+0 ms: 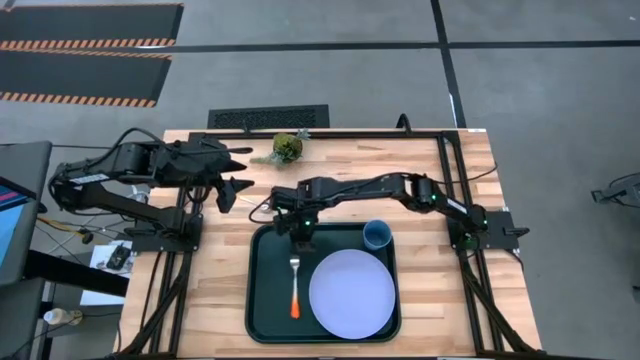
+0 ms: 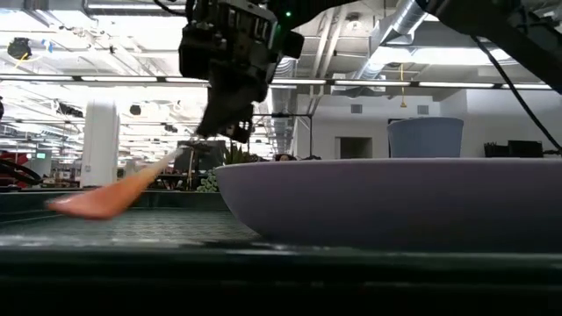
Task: Pick and place plate/cup/fork/spoon on tray
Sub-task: Put the orange fork on the black tray to the left of the violet plate
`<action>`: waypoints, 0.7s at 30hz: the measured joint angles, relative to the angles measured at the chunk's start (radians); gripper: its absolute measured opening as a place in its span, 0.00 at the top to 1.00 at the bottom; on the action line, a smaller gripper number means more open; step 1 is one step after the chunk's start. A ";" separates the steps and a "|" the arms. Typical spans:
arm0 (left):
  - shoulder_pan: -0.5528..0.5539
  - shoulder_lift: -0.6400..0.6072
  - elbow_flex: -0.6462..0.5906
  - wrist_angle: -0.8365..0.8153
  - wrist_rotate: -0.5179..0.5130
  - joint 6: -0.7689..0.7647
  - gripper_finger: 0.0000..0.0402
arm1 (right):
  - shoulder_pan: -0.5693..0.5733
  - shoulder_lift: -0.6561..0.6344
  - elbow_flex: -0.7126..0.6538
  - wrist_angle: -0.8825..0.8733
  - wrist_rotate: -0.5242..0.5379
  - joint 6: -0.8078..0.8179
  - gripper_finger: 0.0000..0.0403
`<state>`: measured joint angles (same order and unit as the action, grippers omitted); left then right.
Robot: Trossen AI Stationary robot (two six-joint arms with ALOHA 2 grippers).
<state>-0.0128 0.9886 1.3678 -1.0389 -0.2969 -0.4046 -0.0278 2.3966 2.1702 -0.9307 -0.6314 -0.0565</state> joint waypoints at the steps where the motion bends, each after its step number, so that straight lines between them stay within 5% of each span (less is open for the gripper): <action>1: 0.000 0.000 0.000 0.000 -0.004 0.000 0.44 | 0.003 0.004 0.000 0.004 -0.001 -0.002 1.00; 21: 0.000 0.000 0.000 -0.003 -0.029 0.008 0.44 | 0.014 0.047 0.001 0.046 -0.024 0.004 1.00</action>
<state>-0.0128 0.9882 1.3678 -1.0420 -0.3260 -0.3965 -0.0138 2.4435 2.1708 -0.8845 -0.6556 -0.0520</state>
